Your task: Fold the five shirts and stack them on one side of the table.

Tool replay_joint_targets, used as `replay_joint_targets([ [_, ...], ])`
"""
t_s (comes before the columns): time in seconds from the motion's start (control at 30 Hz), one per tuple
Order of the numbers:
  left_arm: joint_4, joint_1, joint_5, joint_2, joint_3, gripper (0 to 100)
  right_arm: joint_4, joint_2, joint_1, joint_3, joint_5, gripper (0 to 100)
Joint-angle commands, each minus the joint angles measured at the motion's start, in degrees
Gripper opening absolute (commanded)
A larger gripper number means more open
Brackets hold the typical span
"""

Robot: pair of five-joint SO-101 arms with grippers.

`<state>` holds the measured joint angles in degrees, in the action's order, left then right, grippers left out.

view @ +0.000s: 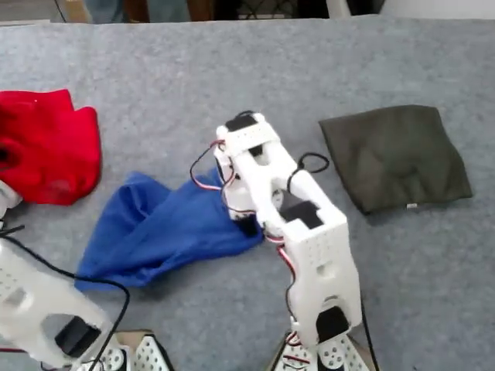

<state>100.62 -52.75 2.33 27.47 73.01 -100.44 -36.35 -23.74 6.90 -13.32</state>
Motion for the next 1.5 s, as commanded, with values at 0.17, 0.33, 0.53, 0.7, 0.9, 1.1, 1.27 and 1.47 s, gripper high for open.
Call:
replay_joint_targets([
  [0.17, -0.7, 31.9, 0.8, -25.8, -42.8, 27, -0.4, 8.9, 1.8, -3.9, 1.9, 11.9],
  [0.33, -9.8, 40.0, 8.4, -28.7, -56.2, 27, -0.5, 14.0, 3.8, -4.3, 4.0, 31.0],
  [0.53, -14.6, 44.6, 12.3, -28.7, -62.5, 27, -0.6, 24.7, 12.7, -4.3, 6.9, 23.4],
  [0.7, -20.6, 53.6, 14.4, -28.7, -67.7, 27, -0.6, 32.5, 20.1, -4.3, 10.5, 18.3],
  [0.9, -25.9, 61.1, 20.3, -25.1, -73.5, 27, -0.5, 36.4, 27.8, -5.0, 10.8, 18.1],
  [1.1, -24.5, 61.4, 29.7, -16.4, -72.1, 27, -0.6, 40.2, 35.7, -12.3, 15.0, 18.0],
  [1.27, -20.7, 63.0, 29.8, -9.4, -64.4, 22, -0.4, 46.7, 39.3, -18.6, 17.2, 18.0],
  [1.47, -11.5, 66.4, 33.1, 1.1, -49.5, 21, 2.5, 51.4, 39.5, -23.3, 18.5, 18.0],
])
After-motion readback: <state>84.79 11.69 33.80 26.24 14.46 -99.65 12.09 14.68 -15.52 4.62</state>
